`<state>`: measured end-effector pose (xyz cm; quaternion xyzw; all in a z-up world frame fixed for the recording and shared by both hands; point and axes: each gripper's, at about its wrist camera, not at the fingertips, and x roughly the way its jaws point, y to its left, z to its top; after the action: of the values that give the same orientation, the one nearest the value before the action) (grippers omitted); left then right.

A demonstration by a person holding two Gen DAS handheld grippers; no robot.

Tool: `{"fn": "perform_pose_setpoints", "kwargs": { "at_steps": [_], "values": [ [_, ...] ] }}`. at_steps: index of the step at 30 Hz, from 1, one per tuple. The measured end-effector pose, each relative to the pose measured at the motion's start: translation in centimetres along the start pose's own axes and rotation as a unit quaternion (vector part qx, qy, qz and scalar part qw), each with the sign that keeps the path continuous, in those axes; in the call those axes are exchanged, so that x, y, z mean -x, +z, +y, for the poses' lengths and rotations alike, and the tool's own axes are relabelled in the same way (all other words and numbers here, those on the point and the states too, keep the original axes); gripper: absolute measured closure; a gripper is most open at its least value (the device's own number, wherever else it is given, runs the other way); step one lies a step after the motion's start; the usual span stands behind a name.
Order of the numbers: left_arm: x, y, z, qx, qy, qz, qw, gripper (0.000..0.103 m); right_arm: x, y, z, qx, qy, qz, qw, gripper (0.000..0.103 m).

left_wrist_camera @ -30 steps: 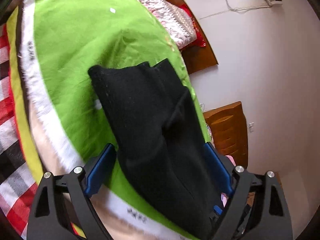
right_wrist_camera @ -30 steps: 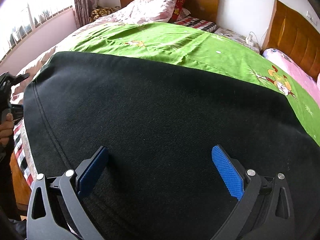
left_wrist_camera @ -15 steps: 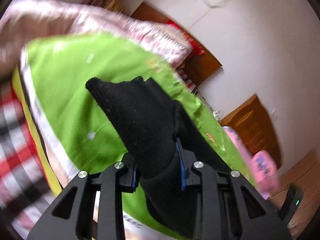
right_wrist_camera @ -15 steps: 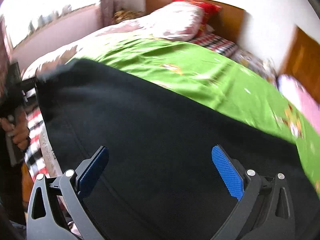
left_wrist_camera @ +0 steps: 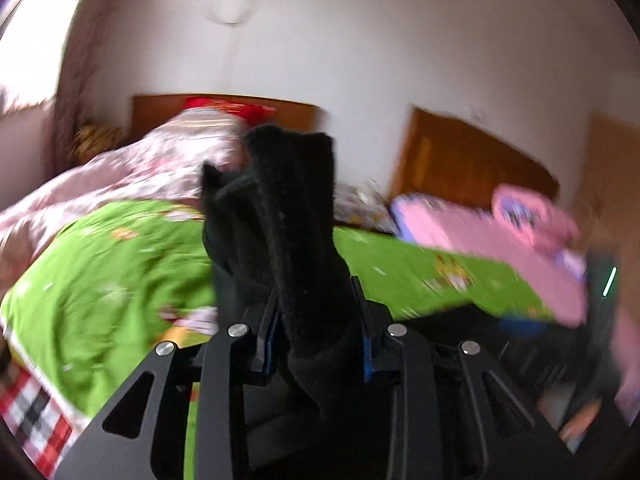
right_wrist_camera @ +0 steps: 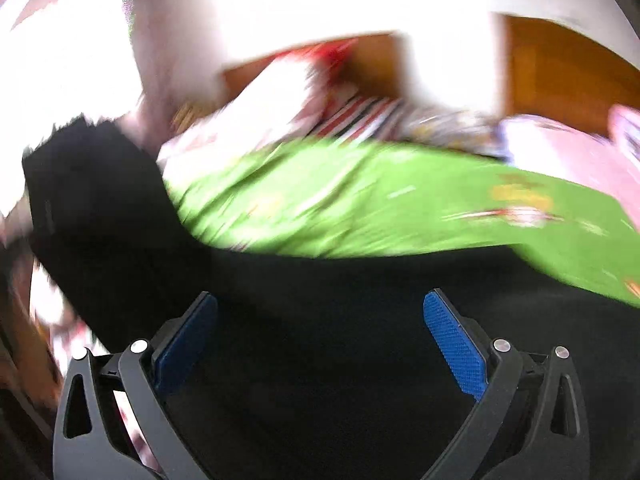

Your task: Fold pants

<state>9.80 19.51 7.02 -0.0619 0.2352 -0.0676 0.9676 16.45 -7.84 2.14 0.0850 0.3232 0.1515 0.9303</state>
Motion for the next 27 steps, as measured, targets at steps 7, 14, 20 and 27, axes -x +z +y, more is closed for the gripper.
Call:
{"fn": "perform_pose_setpoints", "kwargs": {
  "at_steps": [7, 14, 20, 27],
  "values": [
    [-6.8, -9.9, -15.1, -0.179, -0.106, 0.149, 0.9668, 0.037, 8.6, -1.3, -10.4, -0.108, -0.062, -0.068, 0.99, 0.004],
    [0.6, -11.4, -14.2, -0.222, -0.177, 0.065, 0.9566, 0.013, 9.8, -5.5, -12.3, -0.134, -0.015, -0.034, 0.99, 0.004],
    [3.1, -9.0, -2.6, -0.087, -0.053, 0.028, 0.9944, 0.011, 5.8, -7.7, -8.3, -0.145, 0.18, 0.036, 0.972, 0.004],
    [1.6, -10.0, 1.9, -0.071, 0.016, 0.06, 0.9956, 0.013, -0.9, -7.9, -5.5, -0.209, 0.262, 0.145, 0.931, 0.017]
  ]
}}
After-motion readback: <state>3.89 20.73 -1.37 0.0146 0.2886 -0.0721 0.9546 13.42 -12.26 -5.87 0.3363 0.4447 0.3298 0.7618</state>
